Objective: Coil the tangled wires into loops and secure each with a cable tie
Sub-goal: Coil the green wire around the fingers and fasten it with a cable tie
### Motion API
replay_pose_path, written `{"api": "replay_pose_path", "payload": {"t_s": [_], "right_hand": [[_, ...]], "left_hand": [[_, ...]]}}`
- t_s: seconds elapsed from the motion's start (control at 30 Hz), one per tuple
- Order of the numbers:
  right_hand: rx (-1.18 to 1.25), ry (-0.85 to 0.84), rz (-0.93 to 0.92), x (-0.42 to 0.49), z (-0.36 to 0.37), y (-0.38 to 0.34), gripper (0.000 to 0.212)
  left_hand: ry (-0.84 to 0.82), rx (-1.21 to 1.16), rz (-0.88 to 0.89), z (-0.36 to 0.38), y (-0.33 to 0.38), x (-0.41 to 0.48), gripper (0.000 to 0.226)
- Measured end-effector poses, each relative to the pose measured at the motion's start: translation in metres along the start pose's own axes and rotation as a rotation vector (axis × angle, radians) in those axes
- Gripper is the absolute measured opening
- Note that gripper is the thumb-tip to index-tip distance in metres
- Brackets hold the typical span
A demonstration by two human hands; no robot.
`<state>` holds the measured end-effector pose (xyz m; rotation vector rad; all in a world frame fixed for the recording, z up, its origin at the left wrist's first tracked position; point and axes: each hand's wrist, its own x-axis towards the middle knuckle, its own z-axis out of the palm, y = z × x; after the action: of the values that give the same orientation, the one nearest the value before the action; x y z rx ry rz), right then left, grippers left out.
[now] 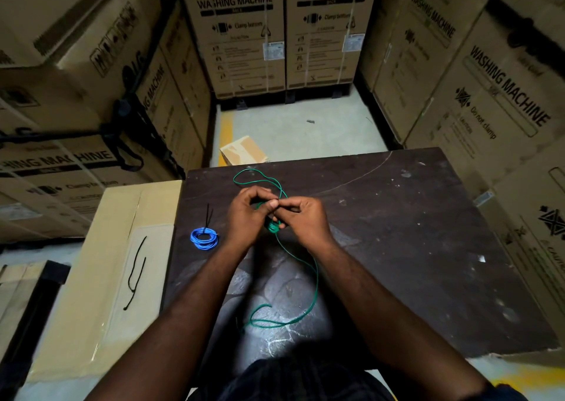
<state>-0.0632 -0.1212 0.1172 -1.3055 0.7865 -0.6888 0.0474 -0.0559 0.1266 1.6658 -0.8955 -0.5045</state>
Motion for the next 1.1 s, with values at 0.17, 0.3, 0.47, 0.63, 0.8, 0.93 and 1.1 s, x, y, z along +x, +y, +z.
{"api": "replay_pose_path", "payload": {"t_s": [0.17, 0.3, 0.47, 0.63, 0.8, 0.93, 1.1], "right_hand": [[0.002, 0.017, 0.015, 0.002, -0.002, -0.004, 0.010], [0.009, -0.001, 0.014, 0.003, -0.010, -0.006, 0.012], [0.010, -0.103, 0.016, -0.004, -0.016, -0.006, 0.017], [0.061, -0.227, 0.082, -0.011, -0.020, -0.004, 0.012], [0.139, -0.290, 0.128, -0.018, -0.021, -0.006, 0.015], [0.160, -0.300, 0.117, -0.021, -0.019, -0.009, 0.008], [0.148, -0.273, 0.109, -0.023, -0.017, -0.009, 0.008]], "left_hand": [[0.015, -0.239, -0.200, -0.003, -0.002, -0.007, 0.011], [-0.084, -0.332, -0.684, -0.009, -0.009, -0.014, 0.033], [-0.306, -0.430, -0.937, -0.016, -0.020, -0.020, 0.037], [-0.179, -0.569, -0.884, -0.021, -0.009, -0.012, 0.016], [-0.179, -0.738, -0.852, -0.024, 0.004, -0.011, 0.020], [-0.169, -0.769, -0.826, -0.020, 0.009, -0.012, 0.025], [-0.185, -0.841, -0.844, -0.018, 0.013, -0.011, 0.026]]}}
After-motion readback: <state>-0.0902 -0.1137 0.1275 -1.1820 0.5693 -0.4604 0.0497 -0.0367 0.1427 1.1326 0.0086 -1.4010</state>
